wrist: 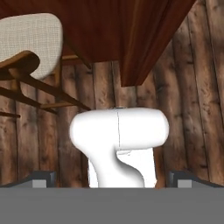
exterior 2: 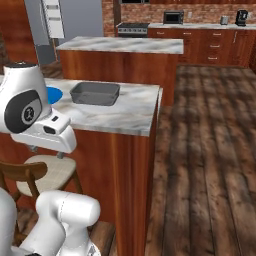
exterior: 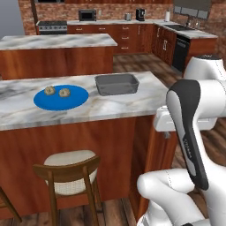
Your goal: Place two dumplings into each of the tupperware containers and then place the containers in the fridge.
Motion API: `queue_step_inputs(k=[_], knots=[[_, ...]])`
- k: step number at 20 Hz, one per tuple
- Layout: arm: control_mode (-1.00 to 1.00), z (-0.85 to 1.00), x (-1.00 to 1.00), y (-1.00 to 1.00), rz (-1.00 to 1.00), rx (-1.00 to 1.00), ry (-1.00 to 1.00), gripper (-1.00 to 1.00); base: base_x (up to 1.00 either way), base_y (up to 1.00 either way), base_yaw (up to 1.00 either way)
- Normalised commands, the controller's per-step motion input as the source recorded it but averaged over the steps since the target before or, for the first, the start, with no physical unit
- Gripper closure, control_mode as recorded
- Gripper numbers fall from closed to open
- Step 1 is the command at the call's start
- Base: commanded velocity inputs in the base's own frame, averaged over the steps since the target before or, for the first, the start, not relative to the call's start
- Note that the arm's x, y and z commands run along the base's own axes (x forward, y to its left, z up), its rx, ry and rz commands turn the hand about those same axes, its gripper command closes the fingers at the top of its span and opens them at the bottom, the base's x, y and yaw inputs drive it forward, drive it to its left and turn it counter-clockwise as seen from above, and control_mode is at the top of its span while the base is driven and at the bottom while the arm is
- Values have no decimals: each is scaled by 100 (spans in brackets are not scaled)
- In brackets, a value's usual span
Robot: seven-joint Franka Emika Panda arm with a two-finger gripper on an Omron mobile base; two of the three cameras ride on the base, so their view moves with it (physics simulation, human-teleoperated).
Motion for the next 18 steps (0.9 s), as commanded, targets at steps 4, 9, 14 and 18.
queue_step_inputs(k=[4,9,14,18], knots=[[-100,73,0,62,15,0,-8,-100,0,0,0],[-100,82,27,64,19,0,-1,-100,0,0,0],[-100,63,51,42,22,0,0,-100,0,0,0],[-100,29,63,25,25,2,0,-100,0,0,0]])
